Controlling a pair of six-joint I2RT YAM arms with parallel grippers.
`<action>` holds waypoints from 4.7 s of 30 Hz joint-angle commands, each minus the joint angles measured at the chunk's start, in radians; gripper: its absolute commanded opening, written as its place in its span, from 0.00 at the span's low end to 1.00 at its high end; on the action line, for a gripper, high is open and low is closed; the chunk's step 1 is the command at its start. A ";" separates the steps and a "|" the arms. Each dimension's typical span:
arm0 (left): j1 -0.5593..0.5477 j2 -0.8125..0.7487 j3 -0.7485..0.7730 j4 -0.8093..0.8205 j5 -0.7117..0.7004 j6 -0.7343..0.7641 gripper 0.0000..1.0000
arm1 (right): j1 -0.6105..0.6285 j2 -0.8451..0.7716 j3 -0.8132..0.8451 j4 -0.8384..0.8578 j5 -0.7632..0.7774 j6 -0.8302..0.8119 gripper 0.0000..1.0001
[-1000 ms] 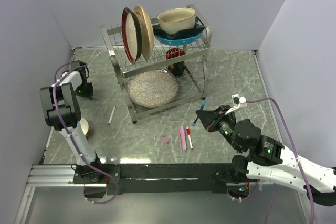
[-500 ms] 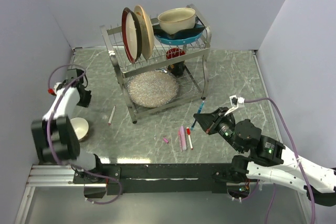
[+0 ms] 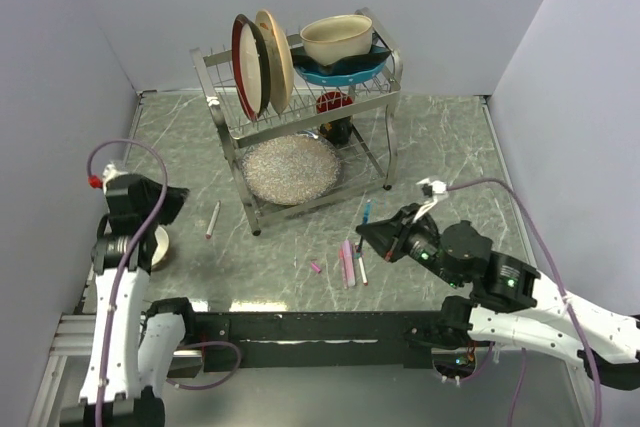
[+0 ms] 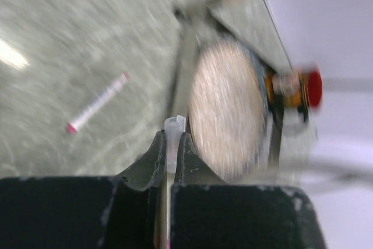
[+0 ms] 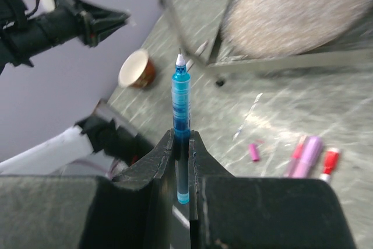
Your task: Insert the pens into the pen caps
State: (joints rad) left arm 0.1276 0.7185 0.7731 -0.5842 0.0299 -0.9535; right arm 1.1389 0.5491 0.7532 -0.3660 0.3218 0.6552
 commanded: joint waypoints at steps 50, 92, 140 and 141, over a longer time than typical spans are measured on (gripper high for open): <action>-0.390 -0.330 -0.270 0.626 0.732 -0.028 0.01 | 0.176 0.644 0.116 0.582 -0.214 0.152 0.00; -0.393 -0.333 -0.209 0.549 0.679 -0.047 0.01 | 0.173 0.670 0.101 0.607 -0.236 0.182 0.00; -0.447 -0.401 -0.512 0.776 0.866 -0.225 0.01 | -0.068 0.630 0.218 0.621 -0.291 0.064 0.00; -0.450 -0.398 -0.514 0.776 0.867 -0.226 0.01 | -0.076 0.635 0.219 0.634 -0.312 0.057 0.00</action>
State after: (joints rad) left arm -0.2806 0.3317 0.2935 0.1844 0.7120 -1.1366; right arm 1.1511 1.1843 0.8528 0.0395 -0.1329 0.7341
